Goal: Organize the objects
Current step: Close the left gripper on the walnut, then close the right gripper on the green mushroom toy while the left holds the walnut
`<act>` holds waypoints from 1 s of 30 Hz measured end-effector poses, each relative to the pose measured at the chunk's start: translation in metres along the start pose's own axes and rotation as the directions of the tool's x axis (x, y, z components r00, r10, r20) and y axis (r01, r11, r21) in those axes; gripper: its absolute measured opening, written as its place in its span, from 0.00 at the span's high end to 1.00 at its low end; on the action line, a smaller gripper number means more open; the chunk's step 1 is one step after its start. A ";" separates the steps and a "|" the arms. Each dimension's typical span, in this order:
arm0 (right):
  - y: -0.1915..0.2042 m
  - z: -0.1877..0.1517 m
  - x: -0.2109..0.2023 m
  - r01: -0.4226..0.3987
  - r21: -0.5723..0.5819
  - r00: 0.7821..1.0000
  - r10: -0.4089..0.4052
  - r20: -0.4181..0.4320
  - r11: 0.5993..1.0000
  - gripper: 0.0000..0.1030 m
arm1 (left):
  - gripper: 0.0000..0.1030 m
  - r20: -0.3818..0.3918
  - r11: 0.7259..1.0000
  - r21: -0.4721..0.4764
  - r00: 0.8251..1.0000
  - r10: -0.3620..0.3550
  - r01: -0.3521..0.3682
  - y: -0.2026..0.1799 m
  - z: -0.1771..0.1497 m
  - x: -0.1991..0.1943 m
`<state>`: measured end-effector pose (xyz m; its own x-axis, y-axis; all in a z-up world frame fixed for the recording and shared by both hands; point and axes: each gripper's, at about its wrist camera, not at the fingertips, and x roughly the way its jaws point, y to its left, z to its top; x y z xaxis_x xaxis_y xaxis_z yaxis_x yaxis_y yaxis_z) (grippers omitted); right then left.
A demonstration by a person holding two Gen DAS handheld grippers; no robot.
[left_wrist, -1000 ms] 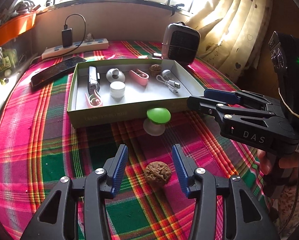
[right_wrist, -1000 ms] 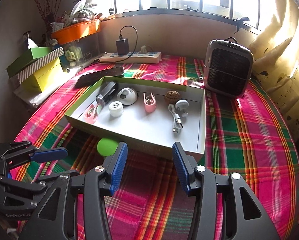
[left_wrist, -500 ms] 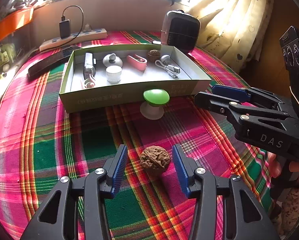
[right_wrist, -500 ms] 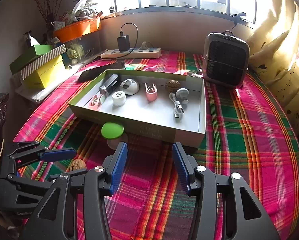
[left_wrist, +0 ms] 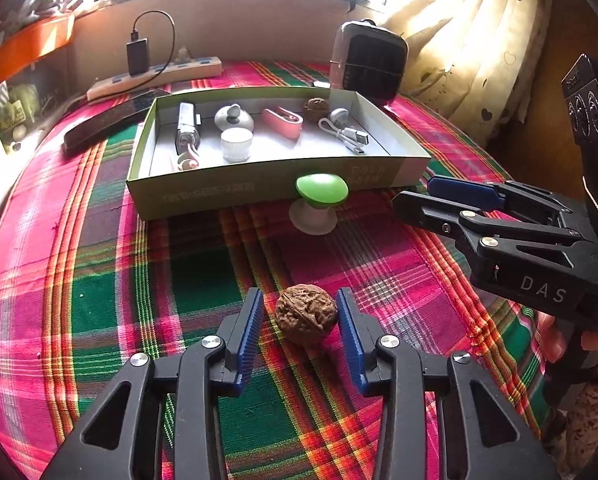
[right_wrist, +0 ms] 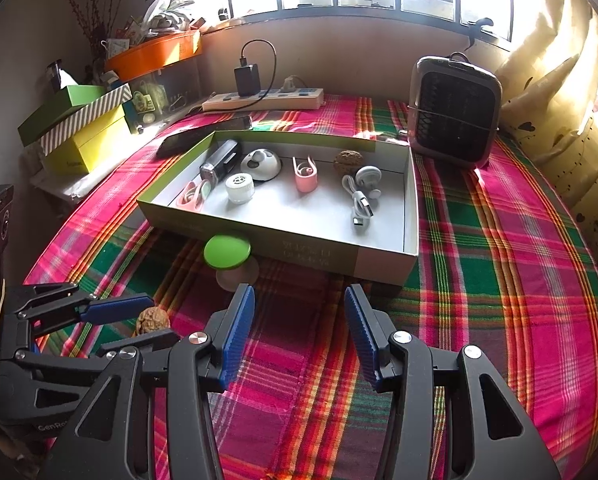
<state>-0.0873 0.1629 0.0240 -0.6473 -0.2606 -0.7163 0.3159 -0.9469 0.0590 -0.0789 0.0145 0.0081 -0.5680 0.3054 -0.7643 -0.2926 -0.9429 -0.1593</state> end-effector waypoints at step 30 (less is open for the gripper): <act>0.040 0.014 0.039 -0.042 0.005 0.999 0.043 -0.034 0.999 0.53 | 0.72 0.040 0.994 -0.102 0.998 0.040 -0.036 0.048 0.000 -0.008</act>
<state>-0.1098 0.1122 0.0085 -0.6095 -0.2942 -0.7362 0.3393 -0.9361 0.0931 -0.0882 -0.0329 0.0070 -0.6094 0.2727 -0.7445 -0.1922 -0.9618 -0.1950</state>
